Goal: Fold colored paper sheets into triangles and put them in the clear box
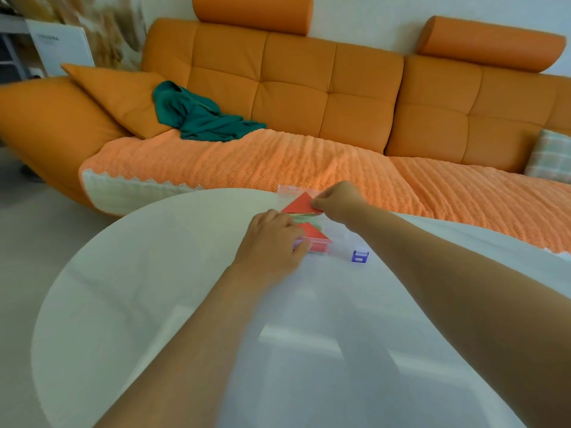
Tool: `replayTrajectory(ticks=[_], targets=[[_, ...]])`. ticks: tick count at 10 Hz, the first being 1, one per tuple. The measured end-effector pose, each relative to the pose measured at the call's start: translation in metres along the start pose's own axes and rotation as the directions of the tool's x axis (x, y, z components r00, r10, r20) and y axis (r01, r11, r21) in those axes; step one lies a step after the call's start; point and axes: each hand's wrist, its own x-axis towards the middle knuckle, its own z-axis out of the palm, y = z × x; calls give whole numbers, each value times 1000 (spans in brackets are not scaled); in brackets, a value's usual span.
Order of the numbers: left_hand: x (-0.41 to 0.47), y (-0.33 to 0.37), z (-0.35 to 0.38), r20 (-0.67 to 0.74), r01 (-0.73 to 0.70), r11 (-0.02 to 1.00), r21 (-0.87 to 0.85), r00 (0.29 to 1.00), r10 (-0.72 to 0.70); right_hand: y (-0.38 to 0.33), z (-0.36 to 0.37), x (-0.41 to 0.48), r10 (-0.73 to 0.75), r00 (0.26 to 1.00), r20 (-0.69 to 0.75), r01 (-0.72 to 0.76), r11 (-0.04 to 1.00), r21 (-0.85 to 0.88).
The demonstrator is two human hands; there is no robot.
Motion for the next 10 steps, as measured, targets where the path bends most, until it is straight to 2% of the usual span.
replayTrajectory(ticks=[1, 2, 3, 4, 5, 6, 7, 9, 10], targets=[[1, 2, -2, -46, 24, 996, -85, 999, -28, 3, 9, 7, 29, 999, 29, -24, 984, -177], [3, 1, -5, -28, 39, 994, -102, 999, -42, 2, 11, 5, 9, 999, 43, 4, 958, -288], [1, 0, -5, 24, 46, 987, -153, 999, -43, 0, 9, 0, -90, 995, 38, 97, 933, -347], [-1, 1, -4, 49, 52, 986, -160, 998, -45, -2, 6, -11, -206, 978, 45, 210, 945, -252], [0, 1, -4, 55, 70, 984, -165, 997, -62, -1, 7, -24, -260, 951, 169, 288, 942, -170], [-1, 1, -4, 89, 106, 979, -172, 992, -92, 1, 11, -31, -258, 927, 272, 320, 923, -213], [-2, 0, -5, 98, 107, 977, -186, 991, -90, 4, 12, -33, -268, 923, 277, 328, 924, -198], [-3, 1, -17, 92, 108, 971, -211, 992, -91, 6, -12, -44, -328, 934, 141, 342, 936, -88], [-4, 4, -35, 36, 109, 956, -273, 994, -103, 7, -36, -57, -376, 926, 31, 377, 925, -41]])
